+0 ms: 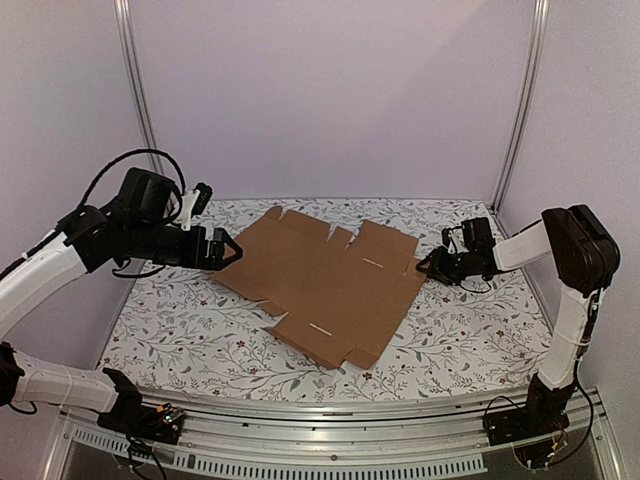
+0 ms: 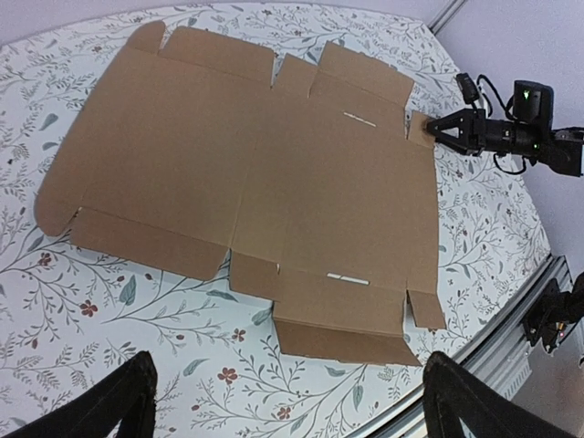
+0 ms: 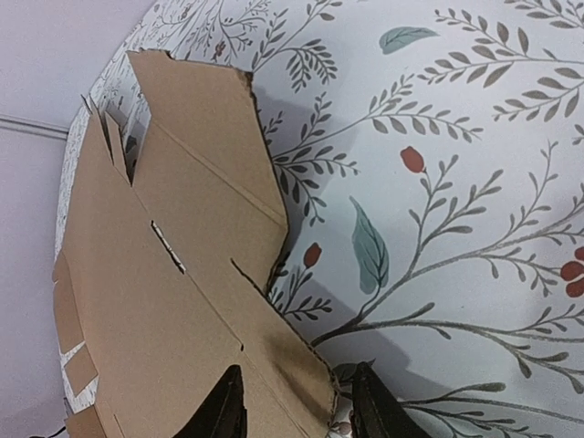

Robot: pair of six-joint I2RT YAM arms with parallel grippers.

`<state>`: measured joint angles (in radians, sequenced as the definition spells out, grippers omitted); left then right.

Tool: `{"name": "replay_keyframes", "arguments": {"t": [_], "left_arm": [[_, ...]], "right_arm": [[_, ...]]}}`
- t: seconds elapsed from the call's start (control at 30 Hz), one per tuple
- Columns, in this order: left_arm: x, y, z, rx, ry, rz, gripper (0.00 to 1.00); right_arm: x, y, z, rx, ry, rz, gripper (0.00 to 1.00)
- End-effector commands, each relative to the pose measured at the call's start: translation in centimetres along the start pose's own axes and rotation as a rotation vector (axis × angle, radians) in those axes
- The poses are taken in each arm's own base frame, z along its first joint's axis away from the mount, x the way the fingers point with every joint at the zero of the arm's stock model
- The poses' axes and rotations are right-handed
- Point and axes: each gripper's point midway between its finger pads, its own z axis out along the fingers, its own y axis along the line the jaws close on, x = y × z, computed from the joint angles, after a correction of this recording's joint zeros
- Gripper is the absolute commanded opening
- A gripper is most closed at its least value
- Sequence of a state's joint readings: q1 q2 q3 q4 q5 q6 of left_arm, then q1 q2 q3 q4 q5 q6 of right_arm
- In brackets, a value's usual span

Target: Fold the paper box

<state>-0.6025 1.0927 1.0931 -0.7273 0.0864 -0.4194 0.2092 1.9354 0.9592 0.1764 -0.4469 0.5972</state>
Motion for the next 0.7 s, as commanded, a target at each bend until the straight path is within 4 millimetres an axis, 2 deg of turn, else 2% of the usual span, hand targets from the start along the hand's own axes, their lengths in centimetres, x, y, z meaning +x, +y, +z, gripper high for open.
{"name": "replay_keyframes", "arguments": {"t": [0.0, 0.23, 0.37, 0.53, 0.67], "left_arm": [[-0.2, -0.5, -0.2, 0.001, 0.011, 0.016, 0.99], [-0.2, -0.4, -0.5, -0.002, 0.009, 0.018, 1.00], [0.0, -0.4, -0.7, 0.000, 0.008, 0.015, 0.99], [0.0, -0.4, -1.4, 0.002, -0.007, 0.014, 1.00], [-0.2, -1.0, -2.1, 0.032, -0.019, 0.020, 0.99]], "right_arm": [[0.2, 0.3, 0.5, -0.059, -0.011, 0.011, 0.35], [0.0, 1.0, 0.2, -0.105, -0.032, 0.007, 0.18], [0.0, 1.5, 0.0, -0.140, -0.048, 0.006, 0.00], [-0.1, 2.5, -1.2, -0.167, -0.068, -0.009, 0.00], [-0.9, 4.6, -3.4, -0.205, -0.098, -0.042, 0.00]]}}
